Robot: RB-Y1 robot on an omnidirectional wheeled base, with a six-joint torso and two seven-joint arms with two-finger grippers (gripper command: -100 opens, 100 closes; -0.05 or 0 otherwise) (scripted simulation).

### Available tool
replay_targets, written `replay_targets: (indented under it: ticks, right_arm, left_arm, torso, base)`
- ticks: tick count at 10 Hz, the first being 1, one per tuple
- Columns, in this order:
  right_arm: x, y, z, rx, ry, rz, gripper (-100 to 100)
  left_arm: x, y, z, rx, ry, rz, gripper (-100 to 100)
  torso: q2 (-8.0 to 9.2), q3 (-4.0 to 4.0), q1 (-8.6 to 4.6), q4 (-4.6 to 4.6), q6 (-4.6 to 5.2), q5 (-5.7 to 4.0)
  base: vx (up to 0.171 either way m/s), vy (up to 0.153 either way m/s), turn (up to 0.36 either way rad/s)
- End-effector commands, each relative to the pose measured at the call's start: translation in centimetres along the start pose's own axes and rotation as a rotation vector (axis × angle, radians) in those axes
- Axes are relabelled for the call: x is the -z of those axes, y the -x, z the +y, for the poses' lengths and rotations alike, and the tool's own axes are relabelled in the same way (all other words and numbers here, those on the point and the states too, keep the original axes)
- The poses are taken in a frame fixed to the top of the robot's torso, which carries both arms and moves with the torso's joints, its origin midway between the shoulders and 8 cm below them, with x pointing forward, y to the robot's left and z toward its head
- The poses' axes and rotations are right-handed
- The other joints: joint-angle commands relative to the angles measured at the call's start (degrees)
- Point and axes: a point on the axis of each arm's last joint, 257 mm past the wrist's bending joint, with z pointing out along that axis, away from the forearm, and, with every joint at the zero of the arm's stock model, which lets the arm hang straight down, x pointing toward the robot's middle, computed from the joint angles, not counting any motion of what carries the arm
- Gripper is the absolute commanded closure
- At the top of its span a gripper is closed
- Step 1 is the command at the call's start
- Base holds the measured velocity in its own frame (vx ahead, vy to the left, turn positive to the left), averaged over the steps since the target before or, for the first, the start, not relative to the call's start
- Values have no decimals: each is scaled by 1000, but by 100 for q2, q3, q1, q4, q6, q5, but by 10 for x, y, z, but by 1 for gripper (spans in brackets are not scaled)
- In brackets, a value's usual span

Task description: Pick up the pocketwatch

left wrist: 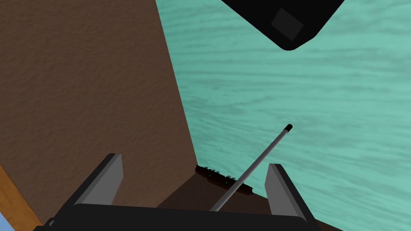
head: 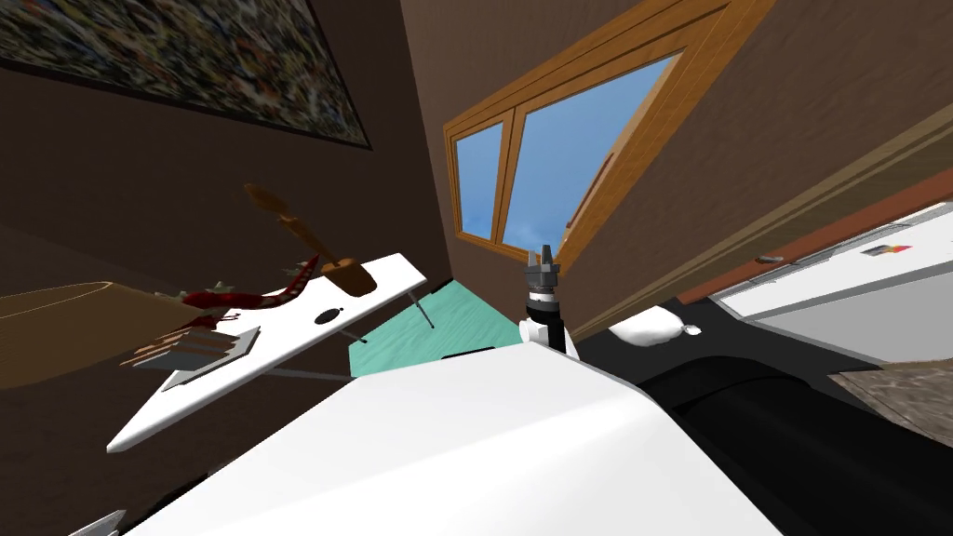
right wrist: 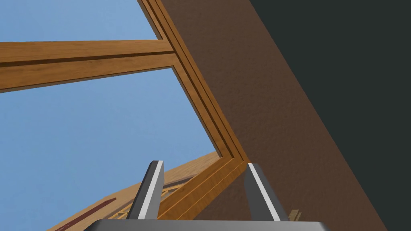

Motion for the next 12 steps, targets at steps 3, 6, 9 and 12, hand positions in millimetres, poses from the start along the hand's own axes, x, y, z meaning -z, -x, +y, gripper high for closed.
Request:
replay_targets:
  ticks: [3, 6, 9, 12]
  right_arm:
    - [0, 0, 0, 0, 0, 0, 0]
    - [0, 0, 0, 0, 0, 0, 0]
    - [0, 0, 0, 0, 0, 0, 0]
    - [0, 0, 0, 0, 0, 0, 0]
  left_arm:
    - [38, 16, 43, -44, 147, 25, -100]
    - [72, 38, 72, -88, 263, 34, -100]
    - [117, 73, 101, -152, 404, 34, -100]
    - [140, 94, 112, -188, 473, 27, -100]
  torso:
    - [0, 0, 0, 0, -1, -1]
    - [-21, -12, 31, -4, 5, 7]
    - [-15, -9, 19, -3, 3, 4]
    - [-22, -13, 44, -5, 0, 11]
  base:
    - [39, 42, -140]
    - [72, 103, -196]
    - [61, 103, -193]
    - [68, 139, -147]
